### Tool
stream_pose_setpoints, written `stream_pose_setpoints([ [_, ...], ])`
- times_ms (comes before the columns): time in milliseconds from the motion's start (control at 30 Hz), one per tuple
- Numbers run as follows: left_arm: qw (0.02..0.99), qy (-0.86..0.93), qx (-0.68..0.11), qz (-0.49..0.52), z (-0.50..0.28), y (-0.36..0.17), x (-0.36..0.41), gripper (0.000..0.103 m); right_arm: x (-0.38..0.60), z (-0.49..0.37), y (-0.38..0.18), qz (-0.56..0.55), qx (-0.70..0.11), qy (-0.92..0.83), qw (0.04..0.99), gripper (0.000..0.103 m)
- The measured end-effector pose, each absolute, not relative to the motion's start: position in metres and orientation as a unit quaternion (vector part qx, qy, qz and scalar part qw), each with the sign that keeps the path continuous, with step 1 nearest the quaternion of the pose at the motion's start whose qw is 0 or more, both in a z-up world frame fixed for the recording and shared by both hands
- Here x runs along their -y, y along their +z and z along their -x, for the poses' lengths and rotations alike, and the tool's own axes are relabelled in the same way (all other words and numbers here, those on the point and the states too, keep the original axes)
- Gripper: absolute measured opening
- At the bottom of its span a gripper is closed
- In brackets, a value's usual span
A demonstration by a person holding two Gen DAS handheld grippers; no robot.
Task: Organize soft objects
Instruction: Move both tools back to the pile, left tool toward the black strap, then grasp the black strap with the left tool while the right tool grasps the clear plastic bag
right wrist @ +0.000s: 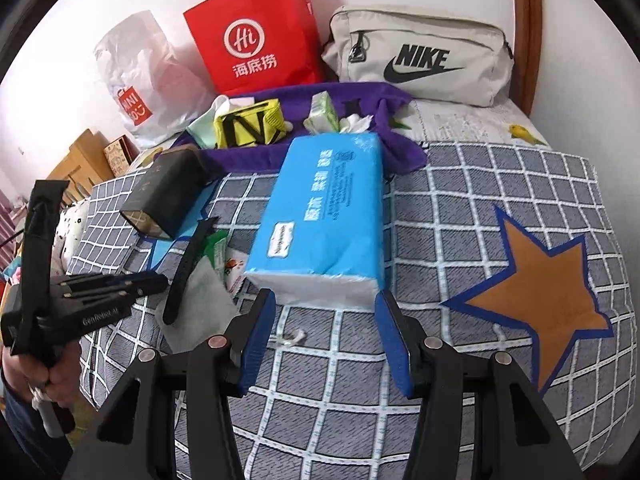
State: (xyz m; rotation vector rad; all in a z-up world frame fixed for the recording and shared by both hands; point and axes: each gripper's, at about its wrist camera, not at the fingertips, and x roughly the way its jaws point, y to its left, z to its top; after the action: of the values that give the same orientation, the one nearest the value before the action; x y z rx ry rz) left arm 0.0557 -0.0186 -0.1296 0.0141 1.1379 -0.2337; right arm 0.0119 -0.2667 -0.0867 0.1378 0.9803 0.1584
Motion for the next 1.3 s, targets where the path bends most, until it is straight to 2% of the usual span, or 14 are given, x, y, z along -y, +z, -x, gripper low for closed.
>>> stream_pose_setpoints([
  [300,0.836,-0.144,-0.529,0.024,-0.067,-0.127,0.027,0.015,0.251,-0.013,-0.093,-0.054,-0.481,0.089,0.871,0.051],
  [367,0.836,-0.143,-0.53,0.014,-0.072,-0.13,0.036,0.021,0.251,-0.013,-0.094,-0.055,-0.483,0.088,0.87,0.051],
  [467,0.833,-0.13,-0.537,0.005,-0.079,-0.141,0.044,0.021,0.252,-0.014,-0.097,-0.058,-0.486,0.087,0.868,0.051],
  [667,0.837,-0.132,-0.525,0.077,-0.077,-0.148,0.028,0.028,0.252,-0.015,-0.102,-0.058,-0.492,0.087,0.864,0.051],
  [767,0.848,-0.138,-0.507,0.068,-0.071,-0.15,0.031,0.033,0.25,-0.018,-0.106,-0.058,-0.496,0.089,0.862,0.052],
  [900,0.859,-0.135,-0.491,0.056,-0.064,-0.15,0.032,0.035,0.244,-0.019,-0.111,-0.054,-0.501,0.094,0.859,0.051],
  [1100,0.841,-0.145,-0.511,0.099,-0.076,-0.146,0.026,0.035,0.246,-0.018,-0.112,-0.056,-0.502,0.094,0.858,0.051],
  [1300,0.848,-0.136,-0.512,0.021,-0.077,-0.147,0.051,0.037,0.248,-0.019,-0.115,-0.06,-0.505,0.092,0.856,0.051],
])
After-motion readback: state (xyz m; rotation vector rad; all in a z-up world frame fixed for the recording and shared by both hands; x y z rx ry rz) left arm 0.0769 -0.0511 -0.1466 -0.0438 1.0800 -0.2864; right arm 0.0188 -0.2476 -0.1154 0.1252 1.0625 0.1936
